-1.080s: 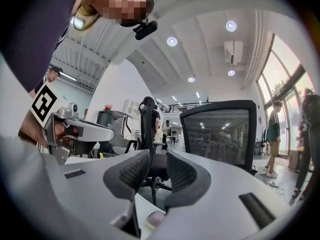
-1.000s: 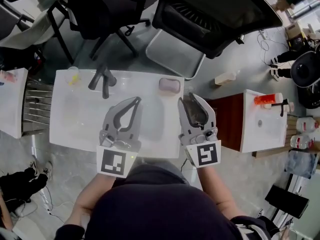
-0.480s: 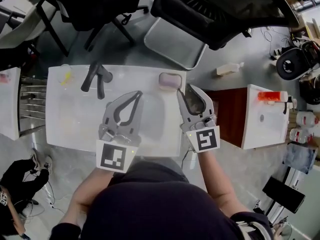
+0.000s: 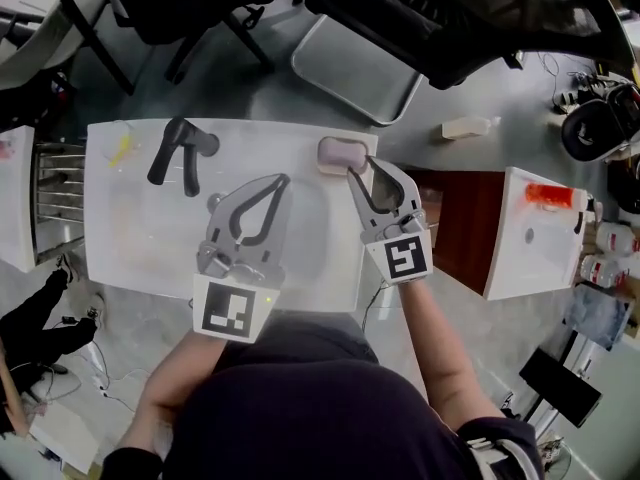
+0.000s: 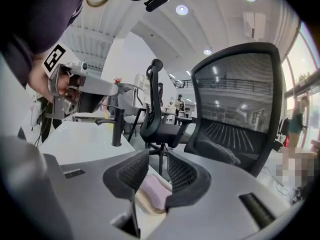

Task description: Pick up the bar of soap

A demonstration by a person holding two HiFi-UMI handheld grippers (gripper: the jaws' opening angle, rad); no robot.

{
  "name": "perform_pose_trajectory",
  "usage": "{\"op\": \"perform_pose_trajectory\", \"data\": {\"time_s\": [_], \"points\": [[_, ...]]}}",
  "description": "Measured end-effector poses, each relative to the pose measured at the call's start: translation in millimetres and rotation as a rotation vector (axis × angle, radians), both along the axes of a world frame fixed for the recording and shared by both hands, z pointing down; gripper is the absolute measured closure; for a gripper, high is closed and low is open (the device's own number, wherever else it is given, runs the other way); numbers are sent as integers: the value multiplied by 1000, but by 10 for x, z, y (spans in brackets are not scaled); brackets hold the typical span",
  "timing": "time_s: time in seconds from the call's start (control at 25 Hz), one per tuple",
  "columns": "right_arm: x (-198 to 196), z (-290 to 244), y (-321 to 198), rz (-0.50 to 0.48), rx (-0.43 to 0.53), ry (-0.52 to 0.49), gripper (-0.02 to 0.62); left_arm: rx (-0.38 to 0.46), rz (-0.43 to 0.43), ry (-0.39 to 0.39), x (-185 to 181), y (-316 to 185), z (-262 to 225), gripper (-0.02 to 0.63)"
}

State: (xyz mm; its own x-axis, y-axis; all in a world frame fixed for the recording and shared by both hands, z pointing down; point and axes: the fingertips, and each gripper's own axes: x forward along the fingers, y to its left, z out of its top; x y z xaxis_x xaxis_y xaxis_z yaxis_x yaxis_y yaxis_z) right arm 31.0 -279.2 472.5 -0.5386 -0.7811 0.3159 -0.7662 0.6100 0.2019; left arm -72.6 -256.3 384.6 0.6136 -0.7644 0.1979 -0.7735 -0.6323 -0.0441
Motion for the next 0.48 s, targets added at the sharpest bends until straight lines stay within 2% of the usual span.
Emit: {"op": "perform_pose_trajectory", "data": {"time_s": [0.28, 0.48], "points": [[4, 390, -118, -89, -90, 131, 456, -19, -21, -10, 10, -82, 110, 606], [-41, 614, -162, -177, -118, 242, 437, -54, -48, -23, -74, -97, 234, 606]]}}
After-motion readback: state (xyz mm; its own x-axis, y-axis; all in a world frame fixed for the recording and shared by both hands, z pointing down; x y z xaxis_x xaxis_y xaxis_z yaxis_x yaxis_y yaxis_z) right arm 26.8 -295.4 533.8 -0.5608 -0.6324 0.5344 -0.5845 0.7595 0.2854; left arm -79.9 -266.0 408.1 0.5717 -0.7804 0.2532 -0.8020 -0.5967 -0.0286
